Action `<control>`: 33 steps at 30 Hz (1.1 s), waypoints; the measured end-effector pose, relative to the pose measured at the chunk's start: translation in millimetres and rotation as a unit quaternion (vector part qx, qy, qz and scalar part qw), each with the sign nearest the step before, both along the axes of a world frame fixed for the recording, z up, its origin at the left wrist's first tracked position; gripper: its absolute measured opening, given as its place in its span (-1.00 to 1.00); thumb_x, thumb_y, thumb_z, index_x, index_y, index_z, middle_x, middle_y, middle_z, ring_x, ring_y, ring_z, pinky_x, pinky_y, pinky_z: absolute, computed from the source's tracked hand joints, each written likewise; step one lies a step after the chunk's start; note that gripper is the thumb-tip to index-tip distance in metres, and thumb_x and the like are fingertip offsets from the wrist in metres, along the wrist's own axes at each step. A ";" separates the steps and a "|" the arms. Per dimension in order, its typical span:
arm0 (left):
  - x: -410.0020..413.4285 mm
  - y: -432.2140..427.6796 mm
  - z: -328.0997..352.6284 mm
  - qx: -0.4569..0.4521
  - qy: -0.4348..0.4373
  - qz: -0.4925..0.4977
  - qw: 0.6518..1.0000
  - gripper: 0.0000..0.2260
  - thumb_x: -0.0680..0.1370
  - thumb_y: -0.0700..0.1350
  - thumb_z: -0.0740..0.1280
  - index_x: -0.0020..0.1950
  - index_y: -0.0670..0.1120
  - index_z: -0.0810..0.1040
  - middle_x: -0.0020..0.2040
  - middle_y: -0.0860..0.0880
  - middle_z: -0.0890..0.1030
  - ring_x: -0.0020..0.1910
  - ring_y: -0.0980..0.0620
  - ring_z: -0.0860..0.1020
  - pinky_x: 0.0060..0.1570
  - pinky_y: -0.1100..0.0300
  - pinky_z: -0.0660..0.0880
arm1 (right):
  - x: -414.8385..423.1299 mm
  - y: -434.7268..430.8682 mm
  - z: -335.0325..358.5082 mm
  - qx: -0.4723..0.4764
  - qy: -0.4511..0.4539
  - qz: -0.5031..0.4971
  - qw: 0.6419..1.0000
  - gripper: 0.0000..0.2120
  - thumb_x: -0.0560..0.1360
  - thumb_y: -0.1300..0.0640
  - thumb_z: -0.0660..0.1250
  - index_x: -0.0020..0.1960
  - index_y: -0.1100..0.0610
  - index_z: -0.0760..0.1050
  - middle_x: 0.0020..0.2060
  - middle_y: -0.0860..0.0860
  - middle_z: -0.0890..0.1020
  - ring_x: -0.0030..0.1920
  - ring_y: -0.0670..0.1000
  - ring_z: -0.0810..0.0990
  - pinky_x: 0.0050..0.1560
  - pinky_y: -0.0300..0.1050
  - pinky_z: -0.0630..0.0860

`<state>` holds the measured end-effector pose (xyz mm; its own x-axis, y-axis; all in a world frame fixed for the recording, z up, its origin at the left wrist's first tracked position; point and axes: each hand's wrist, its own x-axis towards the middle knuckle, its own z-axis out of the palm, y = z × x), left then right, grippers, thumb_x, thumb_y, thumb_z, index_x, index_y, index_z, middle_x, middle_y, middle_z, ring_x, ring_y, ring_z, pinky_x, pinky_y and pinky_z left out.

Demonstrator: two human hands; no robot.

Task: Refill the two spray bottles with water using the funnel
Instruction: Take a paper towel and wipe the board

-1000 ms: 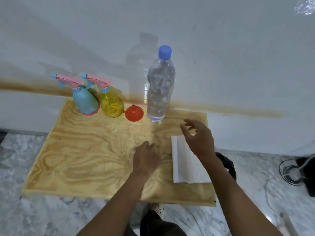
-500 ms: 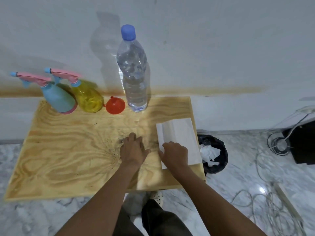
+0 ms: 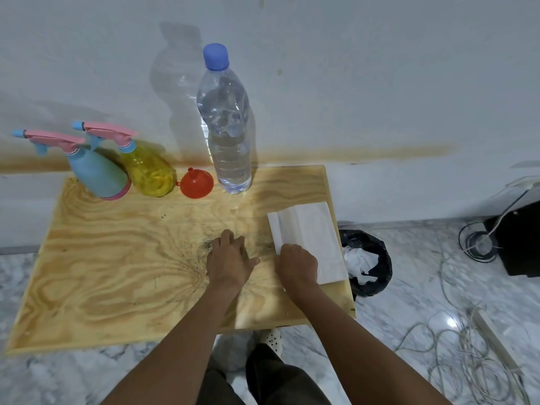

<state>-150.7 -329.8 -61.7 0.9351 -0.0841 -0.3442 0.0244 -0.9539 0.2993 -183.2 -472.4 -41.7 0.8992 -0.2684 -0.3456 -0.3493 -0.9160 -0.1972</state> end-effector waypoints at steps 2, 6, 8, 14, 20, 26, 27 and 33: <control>-0.2 0.0 -0.9 -0.001 -0.003 0.000 1.000 -0.38 0.46 0.25 0.42 0.46 0.04 0.42 0.49 -0.02 0.26 0.43 -0.09 0.27 0.27 0.00 0.43 | 0.2 -0.6 1.3 0.004 0.004 0.003 1.000 -0.78 0.61 0.23 0.18 -0.03 0.18 0.60 -0.12 0.07 0.67 -0.13 0.07 0.68 -0.26 -0.14 0.41; -0.4 0.1 -2.5 -0.006 -0.006 0.001 1.000 -0.38 0.45 0.25 0.43 0.44 0.03 0.44 0.46 -0.02 0.28 0.40 -0.08 0.29 0.24 0.00 0.46 | -0.3 -1.8 6.5 0.026 -0.014 -0.008 1.000 -0.78 0.61 0.15 0.18 -0.05 0.16 0.59 -0.14 0.05 0.65 -0.16 0.07 0.67 -0.27 -0.15 0.40; -0.5 0.3 -2.2 -0.004 -0.011 -0.001 1.000 -0.38 0.44 0.25 0.43 0.43 0.02 0.45 0.44 -0.01 0.29 0.38 -0.08 0.30 0.22 0.00 0.46 | -0.4 -3.6 13.7 0.033 -0.053 -0.022 0.998 -0.78 0.59 0.06 0.19 -0.10 0.13 0.54 -0.18 0.02 0.62 -0.21 0.05 0.63 -0.30 -0.14 0.39; -1.3 0.3 0.7 -0.005 -0.004 -0.004 1.000 -0.37 0.45 0.26 0.42 0.45 0.02 0.43 0.45 -0.02 0.28 0.39 -0.09 0.30 0.23 -0.02 0.46 | -3.2 -19.2 53.6 0.133 -0.181 -0.120 0.967 -0.82 0.56 -0.01 0.26 0.04 0.08 0.51 -0.11 -0.07 0.65 -0.12 0.00 0.62 -0.14 -0.09 0.48; -1.2 1.1 1.9 -0.001 0.001 -0.012 1.000 -0.37 0.47 0.27 0.40 0.46 0.02 0.42 0.45 -0.03 0.27 0.39 -0.11 0.29 0.22 -0.02 0.47 | -0.1 -39.9 83.1 0.221 -0.284 -0.145 0.922 -0.88 0.55 0.12 0.32 -0.10 0.12 0.41 -0.26 -0.08 0.59 -0.19 0.00 0.61 -0.17 0.01 0.57; -1.2 0.9 0.6 -0.002 0.007 -0.008 1.000 -0.36 0.47 0.26 0.40 0.47 0.02 0.40 0.45 -0.03 0.26 0.40 -0.12 0.29 0.24 -0.03 0.46 | 9.3 -54.7 108.7 0.296 -0.307 -0.140 0.894 -0.89 0.61 0.17 0.24 0.13 0.05 0.45 -0.10 -0.19 0.56 -0.11 -0.16 0.57 -0.14 -0.31 0.45; -0.6 0.7 -0.3 0.000 0.007 -0.009 1.000 -0.36 0.47 0.26 0.40 0.48 0.02 0.40 0.45 -0.03 0.26 0.40 -0.12 0.28 0.25 -0.03 0.46 | 10.6 -56.3 113.4 0.310 -0.300 -0.143 0.891 -0.84 0.63 0.16 0.21 0.19 0.03 0.45 -0.08 -0.22 0.54 -0.11 -0.22 0.56 -0.17 -0.40 0.42; 0.0 -0.3 -2.6 0.013 0.003 -0.014 1.000 -0.40 0.48 0.24 0.40 0.45 0.03 0.42 0.44 -0.04 0.26 0.38 -0.12 0.29 0.25 0.00 0.46 | 17.5 -55.0 138.8 0.397 -0.270 -0.133 0.867 -0.77 0.68 0.16 0.10 0.09 -0.07 0.49 -0.25 -0.22 0.55 -0.30 -0.27 0.49 -0.29 -0.43 0.38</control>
<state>-150.7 -330.1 -64.3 0.9300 -0.1021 -0.3530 -0.0012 -0.9615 0.2749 -165.8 -527.4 97.1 0.9298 -0.3625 -0.0639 -0.1876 -0.3174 -0.9296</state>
